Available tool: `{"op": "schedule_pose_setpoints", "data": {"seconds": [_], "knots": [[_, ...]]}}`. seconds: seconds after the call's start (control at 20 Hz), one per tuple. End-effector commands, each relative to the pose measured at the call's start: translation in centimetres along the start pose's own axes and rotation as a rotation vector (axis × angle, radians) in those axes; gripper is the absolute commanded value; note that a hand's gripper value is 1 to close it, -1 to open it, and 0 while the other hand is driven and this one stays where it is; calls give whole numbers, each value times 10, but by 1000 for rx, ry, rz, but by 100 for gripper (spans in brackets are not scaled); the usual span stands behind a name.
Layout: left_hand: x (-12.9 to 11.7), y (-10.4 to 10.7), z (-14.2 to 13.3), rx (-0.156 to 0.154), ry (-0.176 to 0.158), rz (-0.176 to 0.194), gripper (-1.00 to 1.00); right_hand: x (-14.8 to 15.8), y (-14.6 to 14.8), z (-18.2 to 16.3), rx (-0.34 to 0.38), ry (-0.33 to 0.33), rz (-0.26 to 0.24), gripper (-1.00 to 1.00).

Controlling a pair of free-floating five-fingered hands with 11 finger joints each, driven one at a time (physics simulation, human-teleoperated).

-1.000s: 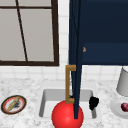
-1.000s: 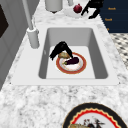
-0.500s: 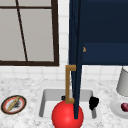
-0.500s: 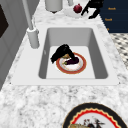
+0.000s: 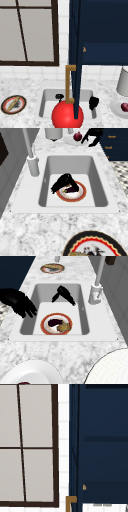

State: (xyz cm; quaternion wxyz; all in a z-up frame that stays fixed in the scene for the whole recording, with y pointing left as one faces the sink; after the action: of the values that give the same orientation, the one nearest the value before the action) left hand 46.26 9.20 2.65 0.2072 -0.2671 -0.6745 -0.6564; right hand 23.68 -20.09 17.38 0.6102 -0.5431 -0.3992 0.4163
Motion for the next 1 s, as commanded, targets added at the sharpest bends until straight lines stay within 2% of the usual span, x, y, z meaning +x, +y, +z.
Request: {"op": "schedule_pose_setpoints", "data": {"seconds": [0.0,0.2,0.35,0.85,0.95], "knots": [[18,9,16,26,-13,-11,-100,0,0,0,0,0,0,0],[41,20,31,22,-19,-2,-100,0,0,0,0,0,0,0],[66,25,41,11,-10,-12,-100,0,0,0,0,0,0,0],[137,29,88,8,-1,15,-100,0,0,0,0,0,0,0],[153,31,95,4,-4,8,-100,0,0,0,0,0,0,0]]}}
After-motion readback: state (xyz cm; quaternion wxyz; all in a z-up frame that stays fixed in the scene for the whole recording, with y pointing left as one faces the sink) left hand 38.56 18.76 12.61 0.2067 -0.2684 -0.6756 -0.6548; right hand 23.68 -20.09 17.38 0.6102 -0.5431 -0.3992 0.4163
